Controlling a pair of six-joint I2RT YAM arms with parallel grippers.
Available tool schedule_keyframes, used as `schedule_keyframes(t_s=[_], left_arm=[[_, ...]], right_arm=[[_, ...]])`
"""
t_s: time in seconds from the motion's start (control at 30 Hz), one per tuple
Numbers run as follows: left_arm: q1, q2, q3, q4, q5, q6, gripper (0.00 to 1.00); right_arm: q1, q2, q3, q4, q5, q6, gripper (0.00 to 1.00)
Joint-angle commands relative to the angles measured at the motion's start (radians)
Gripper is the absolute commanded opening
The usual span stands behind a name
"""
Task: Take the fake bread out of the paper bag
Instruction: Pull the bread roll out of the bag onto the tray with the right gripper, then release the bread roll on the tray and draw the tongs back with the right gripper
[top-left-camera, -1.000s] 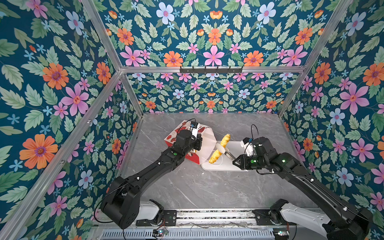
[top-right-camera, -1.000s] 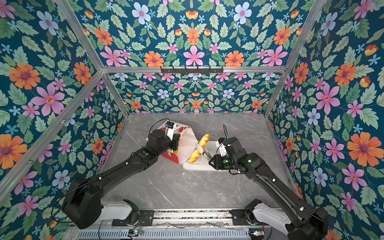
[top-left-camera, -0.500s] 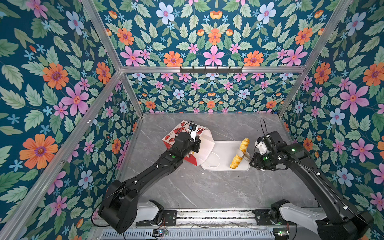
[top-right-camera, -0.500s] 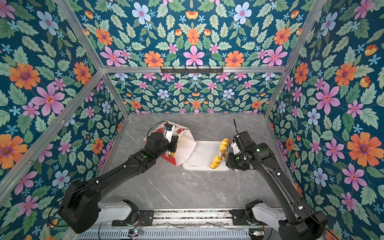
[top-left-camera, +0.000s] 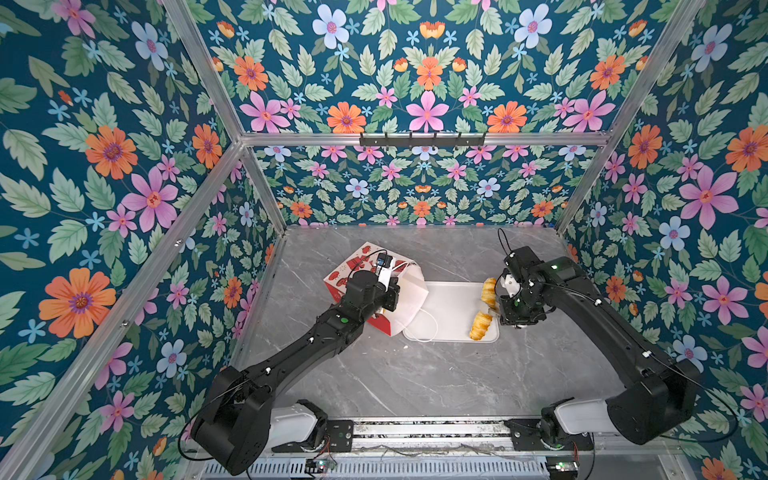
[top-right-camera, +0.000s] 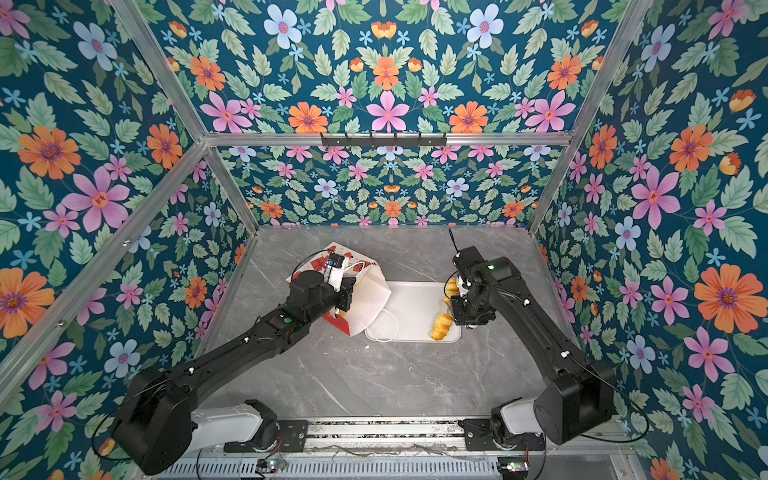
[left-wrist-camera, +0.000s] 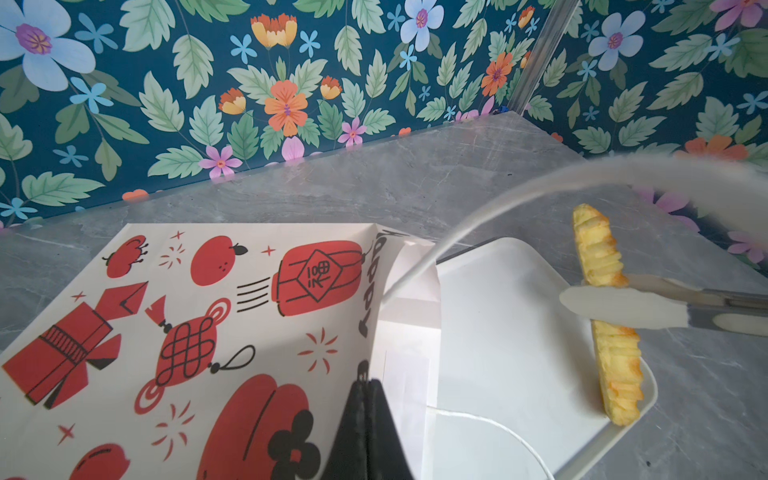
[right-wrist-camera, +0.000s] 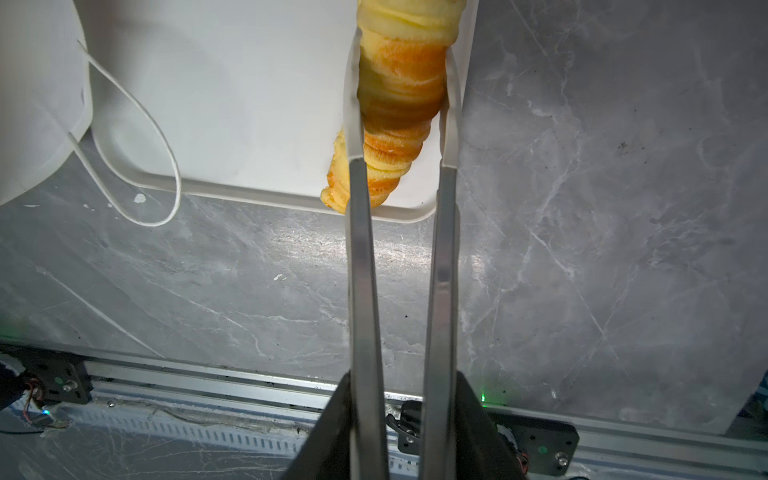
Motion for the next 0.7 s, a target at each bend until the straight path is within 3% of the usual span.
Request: schedule_keyframes(t_s=[0.0, 0.3, 0.4, 0.67], left_arm=[[0.000, 0.005, 0.001, 0.051, 0.003, 0.010, 0.00], [0.000, 0.005, -0.007, 0.069, 0.027, -0.001, 0.00], [0.000, 0.001, -0.009, 0.074, 0.032, -0.003, 0.00], [0.000, 0.013, -0.006, 0.082, 0.032, 0.000, 0.00]], right_arm=[[0.000, 0.050, 0.030, -0.001, 0.012, -0.031, 0.35], [0.001, 0.189, 0.099, 0.038, -0.002, -0.055, 0.37], [0.001, 0.207, 0.097, 0.051, 0.001, -0.055, 0.44], [0.000, 0.106, 0.065, 0.096, 0.013, 0.000, 0.48]])
